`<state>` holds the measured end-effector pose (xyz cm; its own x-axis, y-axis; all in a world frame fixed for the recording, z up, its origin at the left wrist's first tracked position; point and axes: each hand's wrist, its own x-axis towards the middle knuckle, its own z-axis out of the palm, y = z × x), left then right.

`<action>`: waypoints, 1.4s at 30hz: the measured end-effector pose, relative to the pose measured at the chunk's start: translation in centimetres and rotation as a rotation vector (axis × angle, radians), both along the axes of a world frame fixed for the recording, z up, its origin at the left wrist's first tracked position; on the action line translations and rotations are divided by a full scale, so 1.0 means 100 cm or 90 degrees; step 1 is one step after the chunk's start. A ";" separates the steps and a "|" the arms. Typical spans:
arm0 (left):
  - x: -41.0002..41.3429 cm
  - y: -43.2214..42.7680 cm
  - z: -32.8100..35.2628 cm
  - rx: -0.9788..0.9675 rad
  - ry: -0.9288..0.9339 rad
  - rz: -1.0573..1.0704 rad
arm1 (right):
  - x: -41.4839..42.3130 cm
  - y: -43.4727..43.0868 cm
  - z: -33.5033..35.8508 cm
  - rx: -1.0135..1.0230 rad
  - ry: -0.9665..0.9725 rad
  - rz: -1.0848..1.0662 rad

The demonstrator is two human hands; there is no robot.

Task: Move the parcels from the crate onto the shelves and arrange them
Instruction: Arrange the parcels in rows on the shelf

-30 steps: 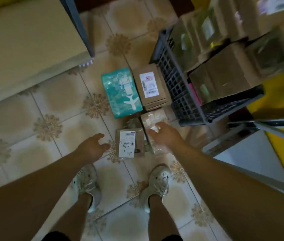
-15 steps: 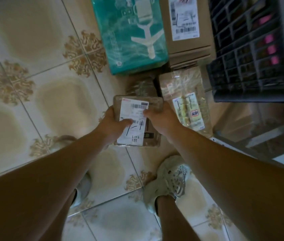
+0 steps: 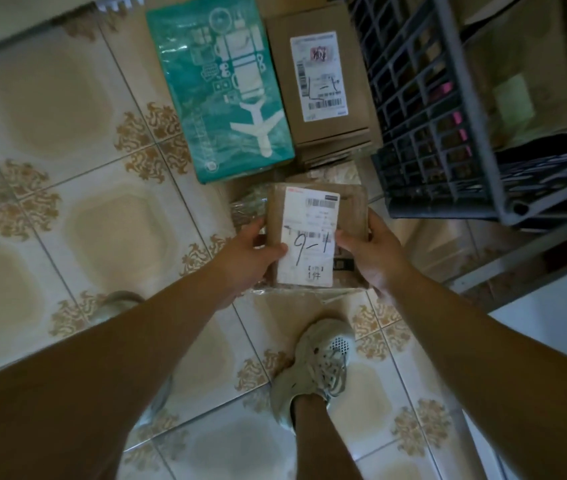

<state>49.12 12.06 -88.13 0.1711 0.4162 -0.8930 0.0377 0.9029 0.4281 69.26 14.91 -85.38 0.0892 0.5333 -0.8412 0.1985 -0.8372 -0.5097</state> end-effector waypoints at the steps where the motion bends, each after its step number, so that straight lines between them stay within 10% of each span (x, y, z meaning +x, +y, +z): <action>1: 0.003 0.000 -0.004 -0.005 -0.014 -0.014 | 0.006 -0.001 -0.001 0.016 -0.017 -0.020; 12: -0.013 -0.019 -0.068 0.004 0.330 -0.149 | 0.031 -0.018 -0.032 0.187 -0.291 0.090; 23: 0.010 -0.005 -0.134 -0.072 0.328 0.019 | 0.036 -0.020 -0.046 0.147 -0.266 0.109; 35: -0.024 -0.005 -0.124 -0.024 0.467 -0.115 | 0.028 -0.019 -0.038 0.165 -0.276 0.099; 42: 0.000 -0.012 -0.133 -0.147 0.279 0.065 | 0.031 -0.022 -0.044 0.169 -0.290 0.097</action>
<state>49.08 10.89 -101.47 -0.2716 0.1940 -0.9427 0.0749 0.9808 0.1803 72.40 12.74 -89.76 0.3183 0.7569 -0.5709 0.5569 -0.6366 -0.5335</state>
